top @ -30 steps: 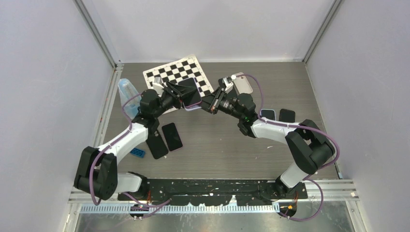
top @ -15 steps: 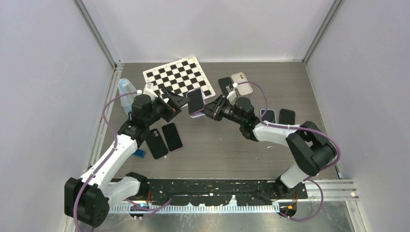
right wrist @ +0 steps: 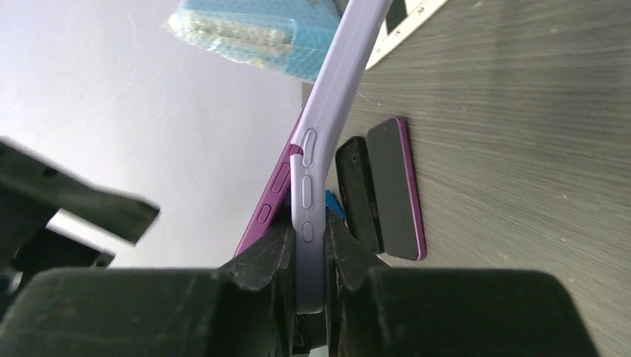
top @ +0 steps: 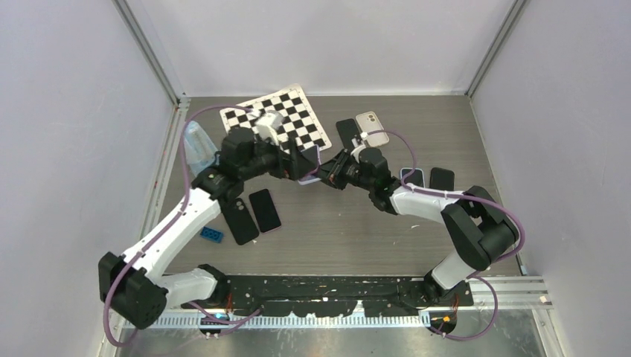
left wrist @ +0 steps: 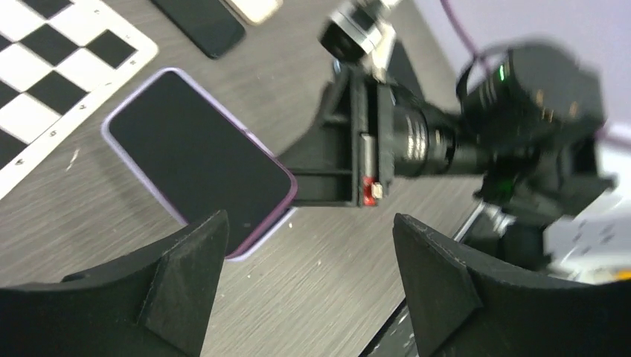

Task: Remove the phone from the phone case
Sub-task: Remove the phone case from the phone.

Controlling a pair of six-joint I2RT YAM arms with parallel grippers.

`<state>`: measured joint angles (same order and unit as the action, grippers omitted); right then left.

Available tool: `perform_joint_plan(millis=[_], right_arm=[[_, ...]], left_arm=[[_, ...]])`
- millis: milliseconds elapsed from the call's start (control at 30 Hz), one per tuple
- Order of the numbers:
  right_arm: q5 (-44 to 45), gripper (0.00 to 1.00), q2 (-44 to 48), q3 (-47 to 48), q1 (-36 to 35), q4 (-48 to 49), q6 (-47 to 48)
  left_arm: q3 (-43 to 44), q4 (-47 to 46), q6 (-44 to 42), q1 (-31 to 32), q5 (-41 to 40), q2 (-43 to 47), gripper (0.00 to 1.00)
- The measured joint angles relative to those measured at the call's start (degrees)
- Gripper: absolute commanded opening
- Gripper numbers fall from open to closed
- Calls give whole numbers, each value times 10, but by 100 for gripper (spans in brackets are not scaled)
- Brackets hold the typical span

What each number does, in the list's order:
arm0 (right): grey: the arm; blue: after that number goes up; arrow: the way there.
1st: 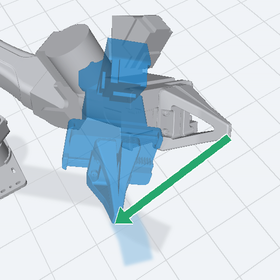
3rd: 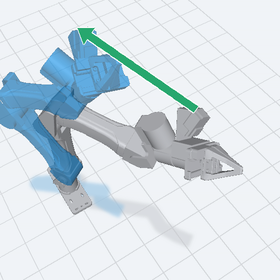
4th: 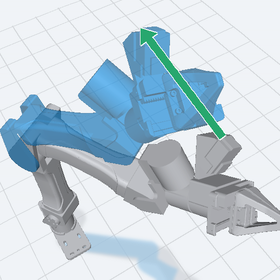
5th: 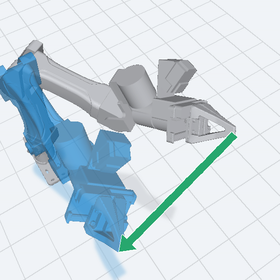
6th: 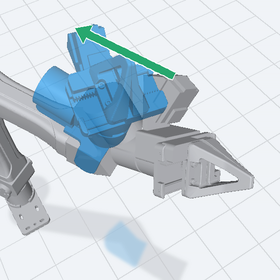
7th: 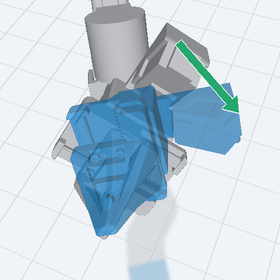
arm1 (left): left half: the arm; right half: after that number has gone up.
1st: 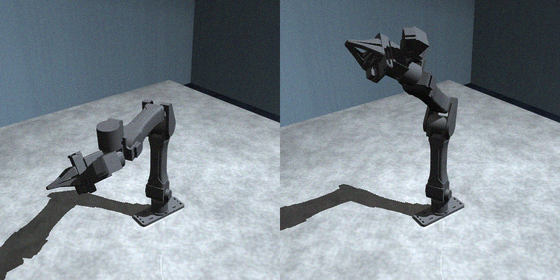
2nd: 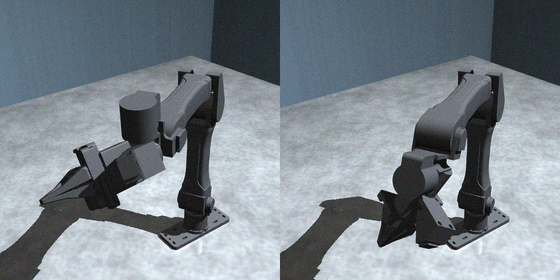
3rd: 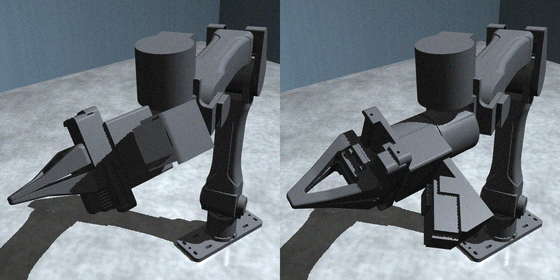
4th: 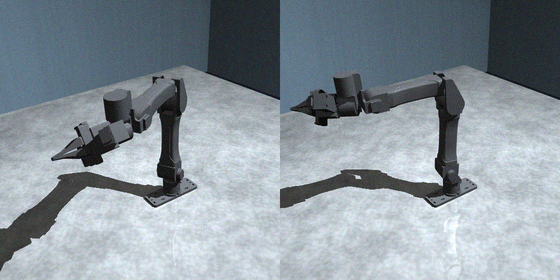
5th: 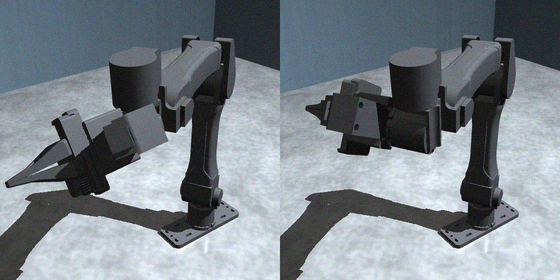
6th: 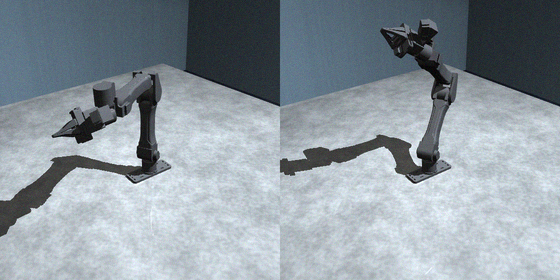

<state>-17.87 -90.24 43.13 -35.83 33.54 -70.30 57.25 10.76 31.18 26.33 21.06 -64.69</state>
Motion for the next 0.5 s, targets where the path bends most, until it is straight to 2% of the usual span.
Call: perform_joint_plan(millis=[100,200,333,500], right_arm=[[0,1,0,13,0,-45,-4],[0,1,2,24,0,-79,-4],[0,1,17,32,0,-123,-3],[-3,1,34,38,1,-151,-3]], left_arm=[[22,30,-107,70,-26,-34,71],[27,47,-195,113,-49,-51,69],[25,54,-289,123,-85,-53,68],[-13,29,-365,123,-104,-42,61]])
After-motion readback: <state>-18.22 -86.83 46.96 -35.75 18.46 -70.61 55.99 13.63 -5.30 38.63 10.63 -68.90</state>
